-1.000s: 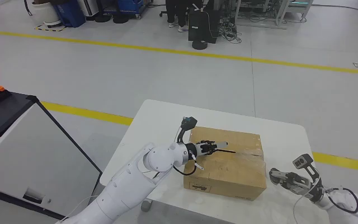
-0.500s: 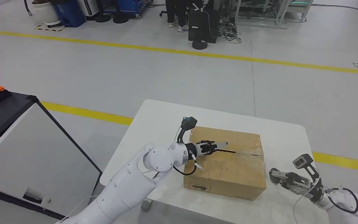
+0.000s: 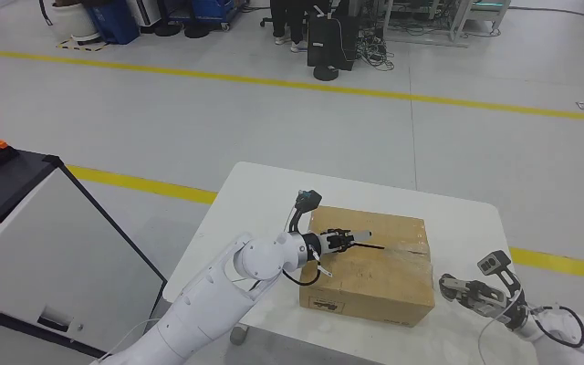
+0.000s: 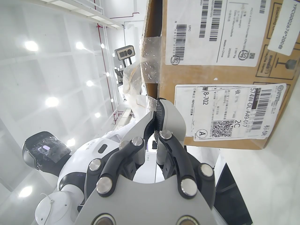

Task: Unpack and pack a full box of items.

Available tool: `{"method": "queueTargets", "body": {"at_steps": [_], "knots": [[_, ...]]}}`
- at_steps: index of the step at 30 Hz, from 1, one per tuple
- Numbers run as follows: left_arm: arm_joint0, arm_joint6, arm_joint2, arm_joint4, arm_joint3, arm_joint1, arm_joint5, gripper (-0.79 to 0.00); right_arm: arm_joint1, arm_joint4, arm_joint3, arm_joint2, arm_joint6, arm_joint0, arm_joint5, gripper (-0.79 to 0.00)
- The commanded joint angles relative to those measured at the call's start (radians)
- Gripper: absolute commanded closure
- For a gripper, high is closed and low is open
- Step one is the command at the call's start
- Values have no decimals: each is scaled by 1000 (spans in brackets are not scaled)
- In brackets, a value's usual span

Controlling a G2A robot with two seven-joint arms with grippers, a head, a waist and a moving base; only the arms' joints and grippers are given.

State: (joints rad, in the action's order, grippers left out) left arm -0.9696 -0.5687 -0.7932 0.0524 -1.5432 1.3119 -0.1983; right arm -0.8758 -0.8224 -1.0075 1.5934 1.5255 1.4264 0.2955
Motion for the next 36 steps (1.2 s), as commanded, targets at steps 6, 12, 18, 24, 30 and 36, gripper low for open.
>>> {"method": "queueTargets", "body": {"at_steps": [6, 12, 18, 24, 30, 36], "knots": [[0, 0, 0, 0, 0, 0, 0, -785, 13, -19, -88, 89, -19, 60, 18, 0], [0, 0, 0, 0, 0, 0, 0, -785, 23, -74, -202, 195, -29, 148, 5, 0], [0, 0, 0, 0, 0, 0, 0, -785, 21, -45, -301, 204, -99, 169, -19, 0], [0, 0, 0, 0, 0, 0, 0, -785, 18, -51, -348, 199, -109, 171, -35, 0], [0, 0, 0, 0, 0, 0, 0, -785, 18, -51, -348, 199, -109, 171, -35, 0], [0, 0, 0, 0, 0, 0, 0, -785, 18, -51, -348, 199, -109, 171, -35, 0]]}}
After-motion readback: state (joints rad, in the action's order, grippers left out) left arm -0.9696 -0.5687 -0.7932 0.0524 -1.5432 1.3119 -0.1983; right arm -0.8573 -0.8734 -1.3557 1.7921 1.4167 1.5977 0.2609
